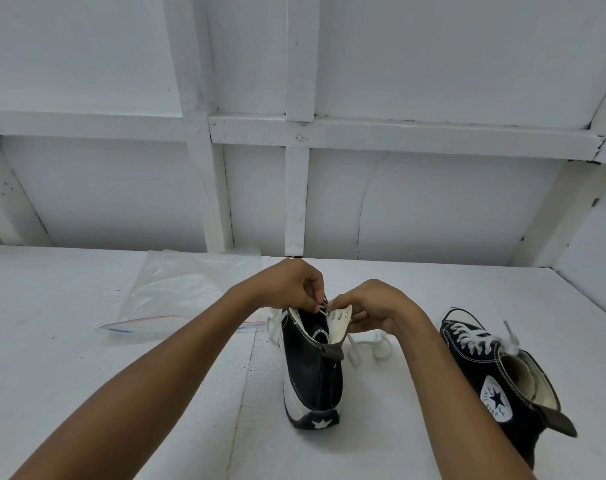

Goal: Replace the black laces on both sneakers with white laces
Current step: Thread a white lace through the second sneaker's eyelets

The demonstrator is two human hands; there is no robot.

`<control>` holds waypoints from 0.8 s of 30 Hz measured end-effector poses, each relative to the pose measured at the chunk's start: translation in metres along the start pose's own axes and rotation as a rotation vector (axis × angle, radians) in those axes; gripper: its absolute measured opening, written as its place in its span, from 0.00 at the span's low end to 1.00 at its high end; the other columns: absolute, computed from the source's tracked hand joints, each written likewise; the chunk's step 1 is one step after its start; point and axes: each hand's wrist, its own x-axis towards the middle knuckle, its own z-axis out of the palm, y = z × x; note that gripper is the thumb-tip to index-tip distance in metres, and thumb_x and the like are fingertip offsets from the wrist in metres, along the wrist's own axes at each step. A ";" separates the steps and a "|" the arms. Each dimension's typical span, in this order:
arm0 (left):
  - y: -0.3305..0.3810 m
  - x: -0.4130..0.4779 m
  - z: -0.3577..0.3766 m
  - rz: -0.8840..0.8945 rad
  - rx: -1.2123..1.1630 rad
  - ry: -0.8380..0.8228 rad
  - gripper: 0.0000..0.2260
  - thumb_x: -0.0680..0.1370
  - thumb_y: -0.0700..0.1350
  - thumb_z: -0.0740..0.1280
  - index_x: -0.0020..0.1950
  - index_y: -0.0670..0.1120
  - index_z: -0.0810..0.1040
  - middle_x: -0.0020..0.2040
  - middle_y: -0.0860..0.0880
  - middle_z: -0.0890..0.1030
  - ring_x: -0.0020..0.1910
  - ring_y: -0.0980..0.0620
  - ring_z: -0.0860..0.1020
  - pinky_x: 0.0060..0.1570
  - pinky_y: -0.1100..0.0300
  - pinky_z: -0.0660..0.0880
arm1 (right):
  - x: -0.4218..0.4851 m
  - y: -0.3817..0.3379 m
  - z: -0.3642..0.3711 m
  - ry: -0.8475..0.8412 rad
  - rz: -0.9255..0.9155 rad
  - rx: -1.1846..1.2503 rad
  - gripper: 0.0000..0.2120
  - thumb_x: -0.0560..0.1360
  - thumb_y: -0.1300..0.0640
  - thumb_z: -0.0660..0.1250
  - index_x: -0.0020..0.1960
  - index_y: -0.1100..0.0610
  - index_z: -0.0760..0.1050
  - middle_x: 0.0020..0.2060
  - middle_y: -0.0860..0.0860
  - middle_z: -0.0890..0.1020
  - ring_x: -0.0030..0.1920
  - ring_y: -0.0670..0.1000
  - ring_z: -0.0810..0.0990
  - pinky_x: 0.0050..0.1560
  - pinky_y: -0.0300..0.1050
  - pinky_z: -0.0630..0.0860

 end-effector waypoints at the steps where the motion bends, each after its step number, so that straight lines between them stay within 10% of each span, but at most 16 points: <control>1: 0.000 0.000 0.000 0.000 0.003 0.000 0.07 0.72 0.39 0.76 0.42 0.49 0.81 0.36 0.57 0.83 0.32 0.65 0.78 0.32 0.73 0.71 | 0.000 0.000 0.000 -0.001 0.001 0.004 0.05 0.72 0.63 0.73 0.41 0.65 0.79 0.33 0.59 0.80 0.30 0.52 0.83 0.42 0.45 0.82; 10: 0.001 0.000 -0.001 -0.001 -0.085 0.031 0.05 0.71 0.37 0.75 0.43 0.45 0.82 0.39 0.50 0.85 0.33 0.61 0.79 0.31 0.72 0.70 | -0.002 0.004 -0.002 -0.047 -0.025 0.033 0.12 0.73 0.54 0.74 0.44 0.65 0.81 0.33 0.57 0.84 0.35 0.54 0.84 0.41 0.44 0.81; 24: 0.000 0.003 0.001 -0.011 -0.136 0.047 0.05 0.70 0.36 0.76 0.42 0.43 0.82 0.35 0.52 0.84 0.34 0.56 0.80 0.32 0.68 0.73 | 0.000 0.005 -0.002 -0.033 0.015 0.095 0.03 0.72 0.70 0.70 0.44 0.70 0.78 0.36 0.63 0.83 0.34 0.57 0.84 0.32 0.44 0.81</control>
